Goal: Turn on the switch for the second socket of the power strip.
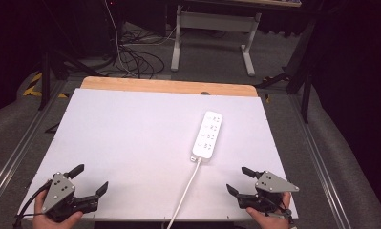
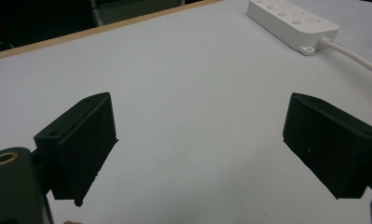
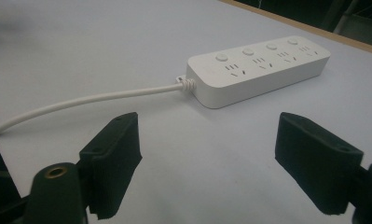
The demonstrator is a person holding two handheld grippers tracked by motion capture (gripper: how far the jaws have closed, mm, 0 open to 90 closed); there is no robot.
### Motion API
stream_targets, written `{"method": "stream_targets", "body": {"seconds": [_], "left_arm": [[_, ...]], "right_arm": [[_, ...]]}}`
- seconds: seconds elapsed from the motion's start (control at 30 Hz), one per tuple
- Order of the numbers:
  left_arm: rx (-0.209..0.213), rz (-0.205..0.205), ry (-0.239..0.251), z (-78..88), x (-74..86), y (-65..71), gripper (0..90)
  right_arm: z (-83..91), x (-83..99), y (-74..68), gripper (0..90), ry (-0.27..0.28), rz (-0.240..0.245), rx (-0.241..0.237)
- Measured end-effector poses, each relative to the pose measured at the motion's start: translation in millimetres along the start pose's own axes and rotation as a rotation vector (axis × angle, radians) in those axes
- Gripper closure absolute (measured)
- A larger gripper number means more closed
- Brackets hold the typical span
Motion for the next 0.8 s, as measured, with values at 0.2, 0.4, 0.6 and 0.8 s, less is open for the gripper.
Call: {"method": "stream_targets", "body": {"seconds": [0.2, 0.4, 0.6, 0.8], "left_arm": [[-0.004, -0.011, -0.004, 1.4, -1.0, 1.7, 8.9], [-0.002, -0.006, 0.007, 2.3, -1.9, 2.4, 8.8], [0.013, 0.018, 0.008, 3.0, -2.1, 2.3, 8.5], [-0.001, -0.003, 0.007, 3.5, -2.2, 2.2, 9.0]], "right_arm": [[-0.1, -0.5, -0.2, 23.0, -0.001, 0.008, 0.003], [0.1, -0.7, -0.6, 23.0, 0.002, 0.012, 0.004], [-0.1, -2.0, -2.2, 25.4, 0.001, 0.016, -0.008], [-0.3, -2.6, -3.5, 27.0, -0.009, 0.027, -0.010]]}}
Point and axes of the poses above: each handheld gripper's, and its own axes: z roughly backward along the jaws, x roughly out of its underside, y roughly to its right, the point moved 3 cm from there along -z, roughly forward along the jaws, and after that the axes turned 1 degree about z, right-handed, at the moved point
